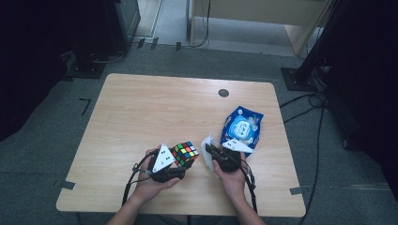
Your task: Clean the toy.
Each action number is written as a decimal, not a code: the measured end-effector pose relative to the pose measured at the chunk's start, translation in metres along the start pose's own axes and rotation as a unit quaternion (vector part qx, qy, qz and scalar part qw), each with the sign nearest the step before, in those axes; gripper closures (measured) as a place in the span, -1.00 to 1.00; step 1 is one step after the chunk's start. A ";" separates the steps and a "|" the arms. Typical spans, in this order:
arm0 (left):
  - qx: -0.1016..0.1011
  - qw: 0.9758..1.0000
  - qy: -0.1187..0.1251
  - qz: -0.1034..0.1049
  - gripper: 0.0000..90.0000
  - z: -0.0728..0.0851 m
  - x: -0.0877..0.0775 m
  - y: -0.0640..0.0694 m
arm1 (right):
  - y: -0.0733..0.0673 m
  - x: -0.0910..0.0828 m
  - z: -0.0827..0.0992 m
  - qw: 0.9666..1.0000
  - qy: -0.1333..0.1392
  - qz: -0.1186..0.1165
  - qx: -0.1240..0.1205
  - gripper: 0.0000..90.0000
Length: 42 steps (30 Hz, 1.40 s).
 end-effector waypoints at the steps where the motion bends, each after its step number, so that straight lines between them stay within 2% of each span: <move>1: -0.004 1.000 -0.001 -0.004 -0.24 0.002 0.000 -0.004 | 0.002 0.000 0.000 1.000 0.001 0.003 -0.001 0.94; 4: -0.008 1.000 -0.002 -0.010 -0.24 0.003 -0.001 -0.010 | 0.010 -0.003 -0.003 1.000 0.005 0.021 -0.011 0.92; 7: -0.012 1.000 -0.004 -0.013 -0.24 0.004 -0.001 -0.012 | 0.014 -0.003 -0.002 0.999 0.000 0.030 -0.016 0.85; 9: -0.011 1.000 -0.005 -0.014 -0.24 0.005 -0.001 -0.013 | 0.019 -0.003 -0.002 0.999 -0.002 0.038 -0.010 0.61; 12: -0.012 1.000 -0.007 -0.016 -0.24 0.006 -0.001 -0.015 | 0.019 -0.009 -0.010 0.999 0.017 0.040 0.012 0.27; 14: -0.012 1.000 -0.010 -0.016 -0.24 0.007 0.000 -0.016 | 0.011 -0.014 -0.019 0.999 0.030 0.025 0.023 0.12; 16: -0.013 1.000 -0.010 -0.017 -0.24 0.008 0.001 -0.016 | -0.002 -0.018 -0.027 0.999 0.038 -0.003 0.035 0.00; 18: -0.012 1.000 -0.012 -0.017 -0.24 0.008 0.001 -0.016 | -0.021 -0.023 -0.034 0.997 0.045 -0.045 0.050 -0.09; 20: -0.010 1.000 -0.013 -0.017 -0.24 0.008 0.002 -0.015 | -0.040 -0.024 -0.038 0.995 0.042 -0.078 0.055 -0.21; 23: -0.005 1.000 -0.013 -0.019 -0.24 0.009 0.004 -0.011 | -0.064 -0.022 -0.038 0.993 0.024 -0.101 0.054 -0.40; 25: 0.002 1.000 -0.015 -0.018 -0.24 0.009 0.005 -0.008 | -0.071 -0.019 -0.035 0.993 0.013 -0.106 0.058 -0.50; 28: 0.007 1.000 -0.016 -0.016 -0.24 0.008 0.007 -0.004 | -0.076 -0.010 -0.025 0.993 -0.013 -0.102 0.060 -0.55; 32: 0.011 1.000 -0.014 -0.011 -0.24 0.007 0.007 0.000 | -0.075 -0.002 -0.017 0.993 -0.042 -0.092 0.068 -0.50; 34: 0.011 1.000 -0.011 -0.008 -0.24 0.007 0.007 0.001 | -0.075 -0.002 -0.016 0.989 -0.048 -0.107 0.084 -0.42; 36: 0.012 1.000 -0.009 -0.006 -0.24 0.006 0.007 0.002 | -0.078 -0.002 -0.015 0.987 -0.053 -0.125 0.087 -0.29; 39: 0.016 1.000 -0.012 -0.008 -0.24 0.007 0.008 0.002 | -0.078 -0.002 -0.014 0.988 -0.058 -0.117 0.083 -0.24; 42: 0.019 1.000 -0.016 -0.009 -0.25 0.008 0.009 0.003 | -0.079 -0.002 -0.013 0.991 -0.062 -0.107 0.061 -0.24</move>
Point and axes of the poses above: each handheld gripper's, and its own axes: x roughly forward along the jaws, z roughly out of its underside, y roughly to its right, the point moved 9 cm from there along x, roughly forward along the jaws, and after that the axes turned 2 degrees about y, right-handed, at the moved point
